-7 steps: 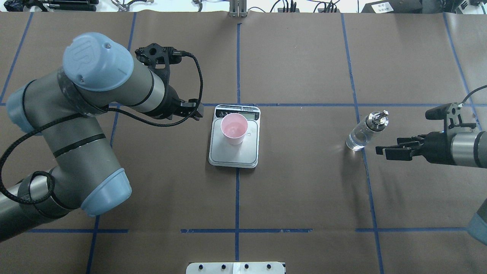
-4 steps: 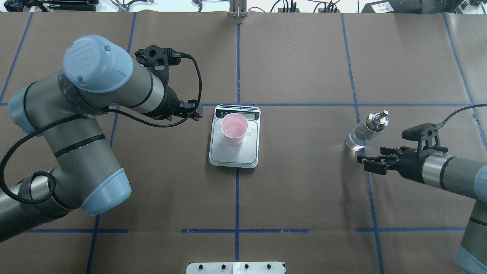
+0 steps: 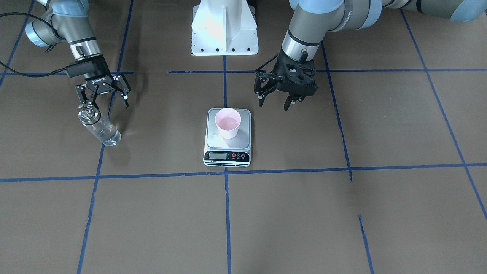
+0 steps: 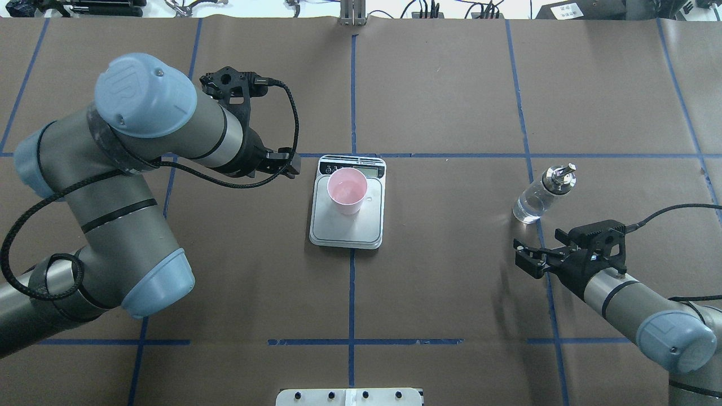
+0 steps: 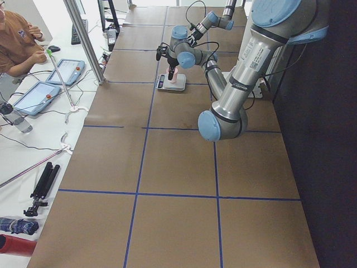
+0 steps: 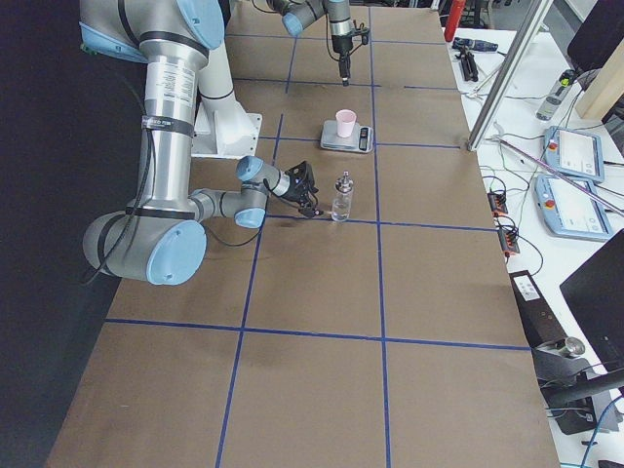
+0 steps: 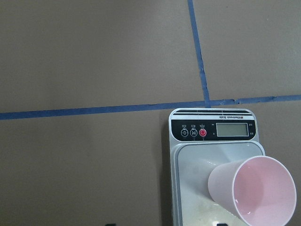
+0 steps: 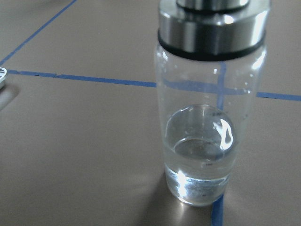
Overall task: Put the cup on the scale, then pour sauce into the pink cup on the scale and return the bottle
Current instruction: 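Move the right gripper to the glass sauce bottle while the left arm withdraws, then close the right gripper around the glass sauce bottle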
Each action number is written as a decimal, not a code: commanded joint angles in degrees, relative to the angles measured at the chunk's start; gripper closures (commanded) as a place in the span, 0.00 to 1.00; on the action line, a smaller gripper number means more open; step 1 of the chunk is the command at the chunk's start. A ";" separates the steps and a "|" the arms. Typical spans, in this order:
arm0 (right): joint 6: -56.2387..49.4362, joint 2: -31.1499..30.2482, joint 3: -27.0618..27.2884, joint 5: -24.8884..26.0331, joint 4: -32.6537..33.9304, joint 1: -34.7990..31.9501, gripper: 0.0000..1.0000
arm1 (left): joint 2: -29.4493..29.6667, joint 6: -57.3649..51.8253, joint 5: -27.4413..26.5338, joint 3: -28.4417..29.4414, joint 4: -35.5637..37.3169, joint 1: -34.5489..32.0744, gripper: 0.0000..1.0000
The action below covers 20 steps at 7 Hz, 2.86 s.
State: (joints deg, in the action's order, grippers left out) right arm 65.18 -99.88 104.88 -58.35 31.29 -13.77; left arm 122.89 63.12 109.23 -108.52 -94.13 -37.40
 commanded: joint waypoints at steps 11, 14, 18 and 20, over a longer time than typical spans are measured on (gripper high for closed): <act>9.09 4.26 -4.24 17.65 3.43 1.56 0.00 | -7.93 -12.06 -0.51 -0.46 0.17 -4.96 0.23; 8.56 4.34 -4.94 17.74 3.34 1.56 0.01 | -8.02 -12.06 -0.51 -0.64 0.26 -5.05 0.23; 8.48 6.09 -6.96 17.57 3.34 1.47 0.01 | -8.02 -12.06 -0.51 -0.55 0.26 -5.32 0.23; 8.48 6.10 -8.10 17.57 3.25 1.29 0.01 | -8.02 -12.06 -0.51 -0.29 0.26 -5.31 0.23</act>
State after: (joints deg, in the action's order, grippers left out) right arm 73.65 -93.89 97.66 -40.77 34.61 -12.36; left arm 114.83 51.06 108.72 -108.98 -93.87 -42.73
